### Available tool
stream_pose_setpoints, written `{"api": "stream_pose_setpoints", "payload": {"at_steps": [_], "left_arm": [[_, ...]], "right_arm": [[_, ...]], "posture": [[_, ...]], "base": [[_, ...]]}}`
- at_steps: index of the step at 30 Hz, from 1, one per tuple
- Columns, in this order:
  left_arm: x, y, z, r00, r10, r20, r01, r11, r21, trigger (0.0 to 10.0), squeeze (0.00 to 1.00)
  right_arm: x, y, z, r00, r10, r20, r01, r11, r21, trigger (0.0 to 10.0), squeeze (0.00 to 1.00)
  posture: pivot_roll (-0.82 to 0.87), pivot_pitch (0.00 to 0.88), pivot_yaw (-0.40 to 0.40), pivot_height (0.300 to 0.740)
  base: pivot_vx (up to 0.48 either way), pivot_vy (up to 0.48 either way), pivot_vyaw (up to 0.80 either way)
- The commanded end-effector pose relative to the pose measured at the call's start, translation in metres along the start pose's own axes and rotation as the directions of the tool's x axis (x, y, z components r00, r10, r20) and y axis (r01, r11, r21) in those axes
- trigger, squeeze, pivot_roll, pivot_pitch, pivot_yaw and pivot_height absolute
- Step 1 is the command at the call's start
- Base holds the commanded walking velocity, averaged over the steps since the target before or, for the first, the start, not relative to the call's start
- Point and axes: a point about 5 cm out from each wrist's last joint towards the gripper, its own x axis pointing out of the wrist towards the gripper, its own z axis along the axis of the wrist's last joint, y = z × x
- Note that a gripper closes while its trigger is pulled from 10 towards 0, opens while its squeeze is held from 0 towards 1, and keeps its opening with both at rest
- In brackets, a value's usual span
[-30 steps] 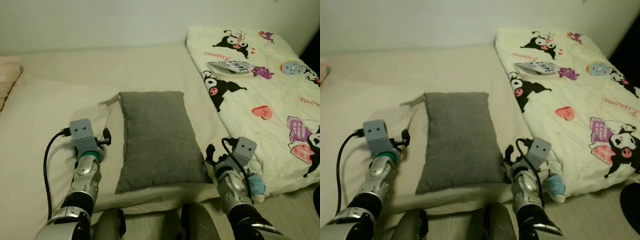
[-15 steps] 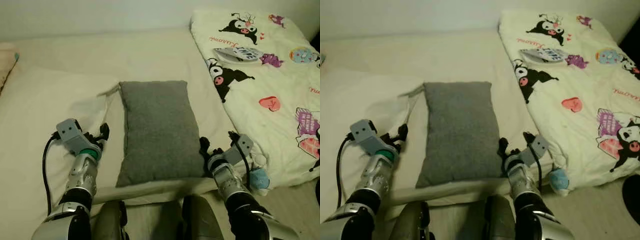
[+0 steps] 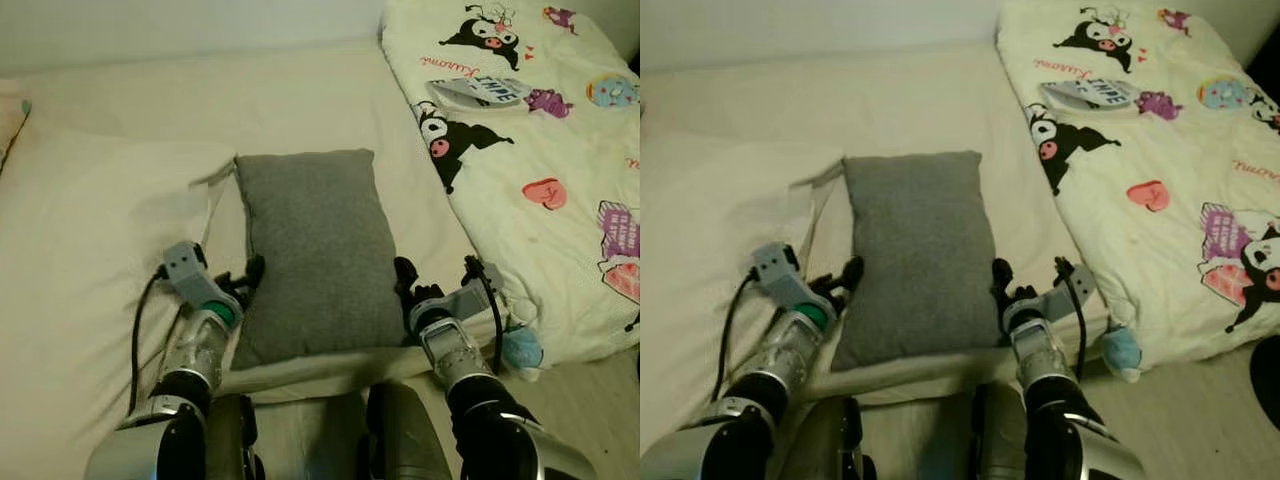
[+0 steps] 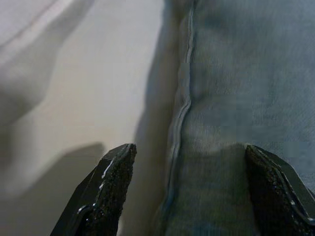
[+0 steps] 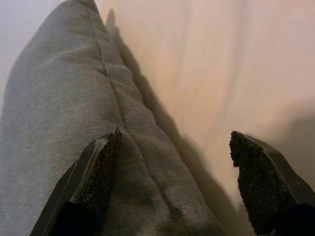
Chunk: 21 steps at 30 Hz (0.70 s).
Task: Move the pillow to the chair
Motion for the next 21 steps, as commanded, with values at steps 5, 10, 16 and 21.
{"api": "stream_pose_setpoints", "payload": {"at_steps": [5, 10, 16, 21], "left_arm": [[-0.005, 0.015, -0.007, 0.997, 0.07, -0.042, -0.071, 0.997, -0.031, 10.0, 1.0], [-0.005, 0.013, -0.01, 0.997, 0.038, -0.068, -0.04, 0.999, -0.017, 10.0, 1.0], [-0.004, 0.012, -0.01, 0.997, 0.019, -0.071, -0.024, 0.998, -0.064, 10.0, 0.23], [0.001, -0.005, -0.005, 0.996, -0.076, -0.041, 0.071, 0.99, -0.125, 10.0, 0.0]], "right_arm": [[-0.005, -0.003, -0.016, 0.998, 0.011, -0.055, -0.011, 1.0, 0.003, 10.0, 1.0], [-0.006, 0.002, -0.025, 0.992, 0.066, -0.108, -0.069, 0.997, -0.024, 10.0, 1.0], [-0.009, 0.01, -0.041, 0.974, 0.134, -0.185, -0.148, 0.987, -0.061, 10.0, 1.0], [-0.015, 0.01, -0.053, 0.955, 0.163, -0.247, -0.193, 0.976, -0.102, 10.0, 0.0]], "posture": [[-0.03, 0.218, 0.092, 0.606], [-0.05, 0.223, 0.097, 0.606], [-0.08, 0.222, 0.106, 0.606], [-0.1, 0.217, 0.105, 0.606]], "base": [[0.0, 0.0, 0.0], [0.0, 0.0, 0.0], [0.0, 0.0, 0.0], [0.0, 0.0, 0.0]]}}
